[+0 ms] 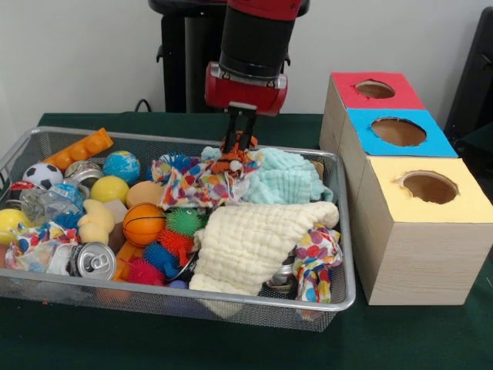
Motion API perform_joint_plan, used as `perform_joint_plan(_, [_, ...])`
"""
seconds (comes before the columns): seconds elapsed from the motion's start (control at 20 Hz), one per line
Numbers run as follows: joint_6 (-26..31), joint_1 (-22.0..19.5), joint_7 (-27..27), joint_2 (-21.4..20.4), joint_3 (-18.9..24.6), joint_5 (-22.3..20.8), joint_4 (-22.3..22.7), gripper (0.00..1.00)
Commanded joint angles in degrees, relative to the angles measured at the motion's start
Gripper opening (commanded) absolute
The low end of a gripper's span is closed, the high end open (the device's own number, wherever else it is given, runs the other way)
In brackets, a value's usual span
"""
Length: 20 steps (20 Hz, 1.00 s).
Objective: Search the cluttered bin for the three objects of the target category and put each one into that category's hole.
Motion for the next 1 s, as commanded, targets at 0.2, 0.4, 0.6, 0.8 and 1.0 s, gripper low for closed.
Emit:
perform_joint_plan(0.2, [-9.08,-3.16,-0.37,5.26,3.76,-6.45,-1.66,0.00])
perform_joint_plan(0.4, [-6.62,-4.26,-0.99,6.83,4.70,-5.70,-2.26,1.00])
perform_joint_plan(0.6, [-6.10,-3.24,-0.18,7.64,3.63,-5.44,-3.22,1.00])
perform_joint_plan(0.8, [-5.70,-3.37,-0.19,8.52,3.79,-4.99,-4.77,1.00])
perform_joint_plan(1.0, [-4.40,-3.30,-0.24,9.19,4.07,-4.25,-5.63,1.00])
